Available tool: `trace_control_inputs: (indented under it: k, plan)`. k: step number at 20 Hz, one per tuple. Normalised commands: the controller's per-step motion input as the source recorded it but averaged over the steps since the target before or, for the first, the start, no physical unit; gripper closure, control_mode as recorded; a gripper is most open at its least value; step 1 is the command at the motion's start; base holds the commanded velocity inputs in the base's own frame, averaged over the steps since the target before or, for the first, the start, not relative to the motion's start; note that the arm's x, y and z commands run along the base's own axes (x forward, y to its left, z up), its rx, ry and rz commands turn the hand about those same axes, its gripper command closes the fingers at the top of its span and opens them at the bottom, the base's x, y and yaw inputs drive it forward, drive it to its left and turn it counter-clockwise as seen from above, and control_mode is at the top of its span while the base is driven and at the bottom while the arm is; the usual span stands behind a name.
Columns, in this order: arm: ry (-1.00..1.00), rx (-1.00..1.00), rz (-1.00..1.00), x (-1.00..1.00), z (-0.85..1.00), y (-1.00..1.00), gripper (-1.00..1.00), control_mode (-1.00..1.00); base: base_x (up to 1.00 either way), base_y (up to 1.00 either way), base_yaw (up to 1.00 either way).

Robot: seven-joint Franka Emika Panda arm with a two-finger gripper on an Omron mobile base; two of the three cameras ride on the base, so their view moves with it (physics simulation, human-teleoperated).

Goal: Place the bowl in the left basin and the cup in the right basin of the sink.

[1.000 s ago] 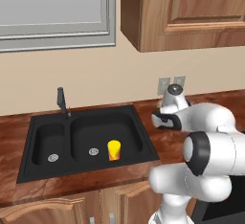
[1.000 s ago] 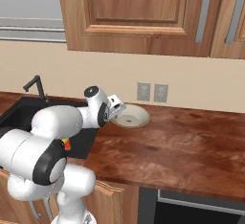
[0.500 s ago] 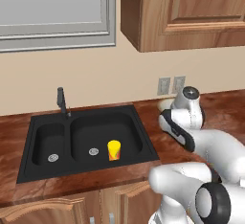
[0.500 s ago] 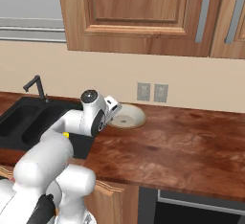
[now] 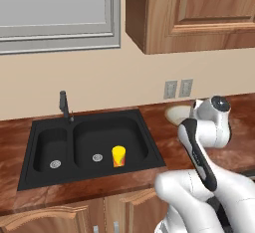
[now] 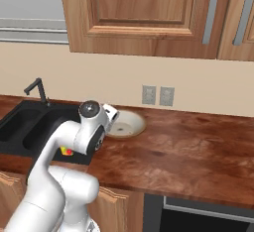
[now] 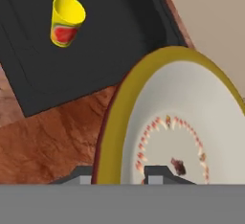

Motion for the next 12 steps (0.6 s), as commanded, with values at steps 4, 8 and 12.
trace_control_inputs:
  k: [4, 8, 12]
  plan:
    - [0.00, -0.02, 0.19, -0.60, 0.21, 0.00, 1.00, -1.00, 0.00, 0.00, 0.00]
    - [0.00, -0.01, 0.16, -0.53, 0.27, 0.01, 1.00, -1.00, 0.00, 0.00, 0.00]
    - [0.00, 0.00, 0.10, -0.39, 0.22, 0.06, 1.00, -1.00, 0.00, 0.00, 0.00]
